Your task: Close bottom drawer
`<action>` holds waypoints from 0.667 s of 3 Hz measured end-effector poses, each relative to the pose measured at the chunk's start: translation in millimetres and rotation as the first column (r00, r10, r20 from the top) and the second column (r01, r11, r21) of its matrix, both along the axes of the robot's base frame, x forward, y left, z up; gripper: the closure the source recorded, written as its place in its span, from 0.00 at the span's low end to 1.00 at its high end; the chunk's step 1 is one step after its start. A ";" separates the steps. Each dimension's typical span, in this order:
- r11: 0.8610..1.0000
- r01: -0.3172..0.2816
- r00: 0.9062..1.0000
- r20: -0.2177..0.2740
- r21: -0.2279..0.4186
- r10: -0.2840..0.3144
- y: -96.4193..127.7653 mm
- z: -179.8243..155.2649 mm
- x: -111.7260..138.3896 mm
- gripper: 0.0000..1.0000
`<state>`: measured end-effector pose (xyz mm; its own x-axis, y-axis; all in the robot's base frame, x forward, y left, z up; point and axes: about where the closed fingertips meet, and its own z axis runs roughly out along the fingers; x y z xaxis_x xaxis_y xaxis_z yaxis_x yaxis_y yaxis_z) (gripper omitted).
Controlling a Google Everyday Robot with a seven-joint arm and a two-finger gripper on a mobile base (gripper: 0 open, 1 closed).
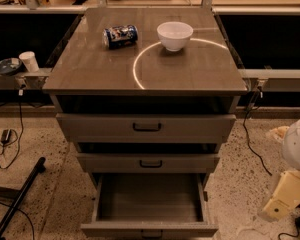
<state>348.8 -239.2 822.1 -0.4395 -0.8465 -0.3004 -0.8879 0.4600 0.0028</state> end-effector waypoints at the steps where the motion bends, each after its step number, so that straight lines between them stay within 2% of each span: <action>1: 1.000 0.017 1.000 -0.008 -0.008 -0.017 0.6 -15.0 -5.0 0.00; 2: 1.000 0.012 1.000 -0.015 -0.012 -0.013 6.8 -27.8 -6.7 0.00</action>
Offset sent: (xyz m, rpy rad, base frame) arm -0.0082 0.0136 -0.0439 -0.0152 0.0236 -0.0086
